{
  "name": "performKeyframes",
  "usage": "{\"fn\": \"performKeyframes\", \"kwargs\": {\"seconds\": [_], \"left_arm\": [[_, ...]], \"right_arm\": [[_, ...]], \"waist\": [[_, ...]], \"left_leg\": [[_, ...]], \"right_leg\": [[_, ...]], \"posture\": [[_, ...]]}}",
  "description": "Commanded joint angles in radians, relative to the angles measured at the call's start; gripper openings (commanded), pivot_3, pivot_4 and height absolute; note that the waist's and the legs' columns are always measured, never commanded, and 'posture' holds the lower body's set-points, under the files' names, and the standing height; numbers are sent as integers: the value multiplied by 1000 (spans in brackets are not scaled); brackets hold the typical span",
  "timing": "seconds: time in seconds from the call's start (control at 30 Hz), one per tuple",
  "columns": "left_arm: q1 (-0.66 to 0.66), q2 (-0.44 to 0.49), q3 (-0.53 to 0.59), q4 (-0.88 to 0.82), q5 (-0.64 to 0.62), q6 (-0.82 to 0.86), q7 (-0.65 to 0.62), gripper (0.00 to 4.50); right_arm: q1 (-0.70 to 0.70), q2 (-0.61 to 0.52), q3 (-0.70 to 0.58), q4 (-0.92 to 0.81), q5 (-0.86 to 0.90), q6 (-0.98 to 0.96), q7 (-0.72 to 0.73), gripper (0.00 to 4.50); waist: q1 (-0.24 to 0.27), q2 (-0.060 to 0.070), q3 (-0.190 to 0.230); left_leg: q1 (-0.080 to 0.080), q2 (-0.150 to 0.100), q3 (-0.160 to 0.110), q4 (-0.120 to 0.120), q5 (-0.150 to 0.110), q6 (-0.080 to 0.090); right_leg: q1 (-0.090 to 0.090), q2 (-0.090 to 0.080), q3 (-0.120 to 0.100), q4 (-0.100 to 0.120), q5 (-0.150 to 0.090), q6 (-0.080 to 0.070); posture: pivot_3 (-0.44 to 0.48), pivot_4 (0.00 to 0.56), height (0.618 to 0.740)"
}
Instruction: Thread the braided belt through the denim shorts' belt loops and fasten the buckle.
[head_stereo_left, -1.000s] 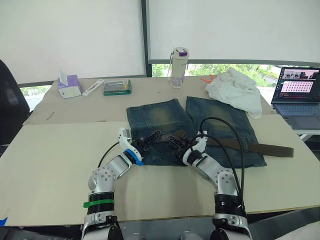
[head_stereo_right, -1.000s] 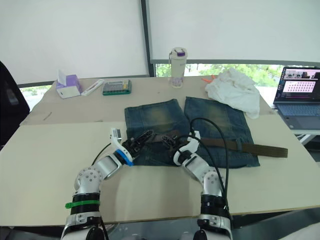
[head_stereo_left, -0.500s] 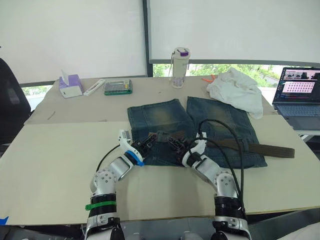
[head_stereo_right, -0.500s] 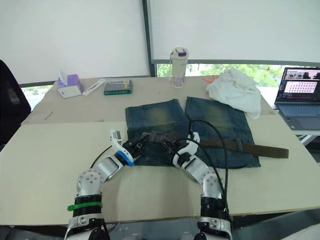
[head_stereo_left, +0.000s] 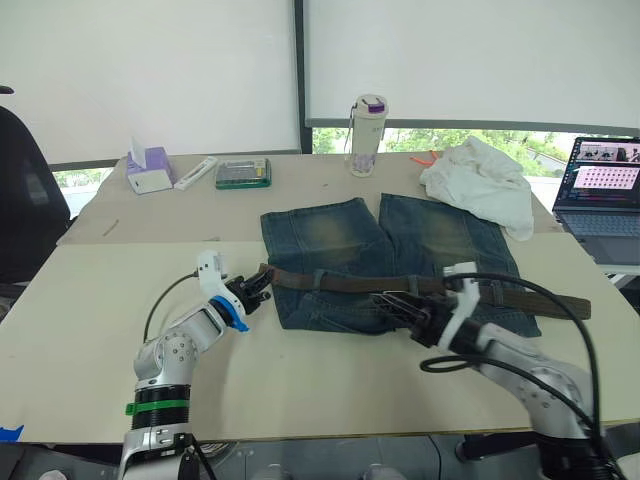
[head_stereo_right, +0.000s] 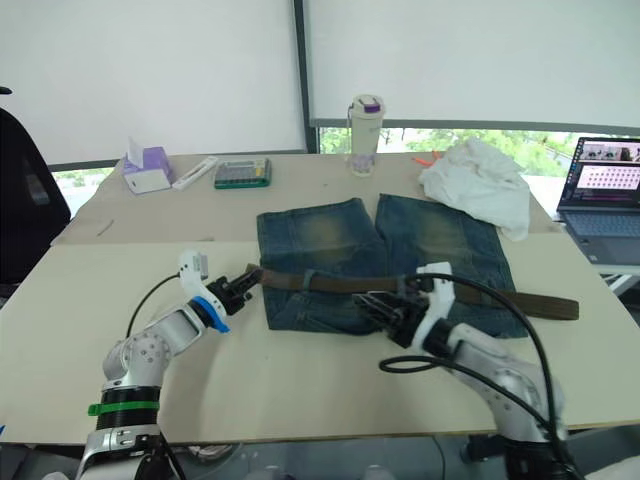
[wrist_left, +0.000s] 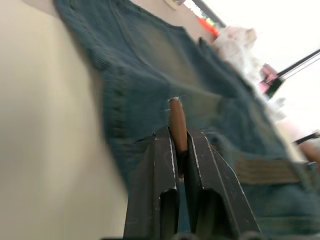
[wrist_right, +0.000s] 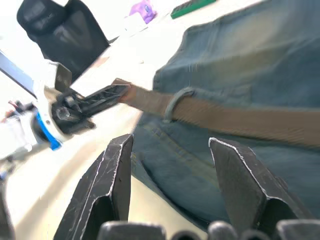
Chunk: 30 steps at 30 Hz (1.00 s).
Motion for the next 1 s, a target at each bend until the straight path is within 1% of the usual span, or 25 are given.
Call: {"fn": "performKeyframes", "kwargs": {"seconds": [0.03, 0.13, 0.23, 0.33, 0.37, 0.47, 0.5, 0.53, 0.6, 0.77, 0.93, 1.0], "left_arm": [[-39, 83, -15, 38, 116, -116, -45, 0], [-64, 107, -15, 82, 169, -179, -46, 0], [-96, 157, -39, 138, 307, -324, -14, 0], [-110, 208, -75, 228, 452, -500, 31, 0], [-111, 229, -92, 266, 509, -541, 62, 0], [-127, 254, -65, 372, 575, -563, 173, 0], [-127, 284, -95, 404, 643, -588, 212, 0], [-127, 302, -112, 428, 684, -604, 235, 0], [-137, 309, -104, 464, 703, -611, 274, 0], [-155, 306, -101, 504, 729, -627, 304, 0], [-153, 296, -92, 508, 726, -615, 315, 0], [-144, 288, -95, 501, 724, -615, 310, 0]], "right_arm": [[35, -90, -67, 73, -133, -150, 99, 2691], [53, -128, -83, 138, -197, -218, 138, 2691], [79, -176, -115, 224, -289, -326, 186, 2691], [79, -201, -154, 278, -307, -347, 206, 2691], [74, -205, -167, 293, -310, -350, 206, 2691], [63, -230, -193, 345, -344, -363, 207, 2691], [58, -240, -200, 362, -352, -364, 210, 2691], [49, -248, -208, 379, -353, -351, 208, 2691], [15, -267, -215, 433, -373, -344, 196, 2691], [-58, -290, -213, 493, -368, -310, 218, 2691], [-115, -337, -196, 501, -338, -217, 296, 2691], [-158, -367, -175, 529, -334, -146, 322, 3207]], "waist": [[3, -1, 1], [7, -2, 1], [8, -2, 1], [7, -2, 1], [7, -2, 1], [7, -2, 1], [7, -2, 1], [6, -2, 1], [5, -3, 2], [9, -3, 2], [10, -3, 1], [9, -3, 1]], "left_leg": [[0, 0, 0, 0, 0, 0], [0, 0, 0, 0, 0, 0], [0, 0, 1, 0, 0, 0], [0, 0, 1, 0, 0, 0], [0, 1, 1, -1, 0, 0], [1, 2, 1, -2, 0, 0], [1, 2, 1, -1, 0, 0], [1, 2, 1, -1, 0, 1], [1, 2, 1, -1, 0, 1], [1, 2, 1, -1, 0, 1], [0, 2, 1, -1, 0, 1], [0, 2, 1, -1, 0, 1]], "right_leg": [[0, 0, 0, 0, 0, 0], [0, -1, 0, 0, 0, 0], [0, -1, 0, 0, 0, 0], [0, -1, 1, 0, 0, 0], [0, -2, 1, 0, 0, 0], [0, -2, 2, 1, 0, 0], [0, -3, 2, 1, 0, 0], [0, -3, 2, 1, 0, 0], [-1, -3, 2, 1, 0, 0], [-1, -4, 1, 2, 0, 0], [-1, -4, 1, 4, 0, 0], [-2, -5, 1, 4, 0, 0]], "posture": [[0, 150, 740], [0, 150, 740], [0, 150, 740], [0, 150, 740], [0, 150, 740], [0, 150, 740], [0, 150, 740], [0, 150, 740], [0, 150, 740], [0, 150, 740], [0, 150, 740], [0, 150, 740]]}}
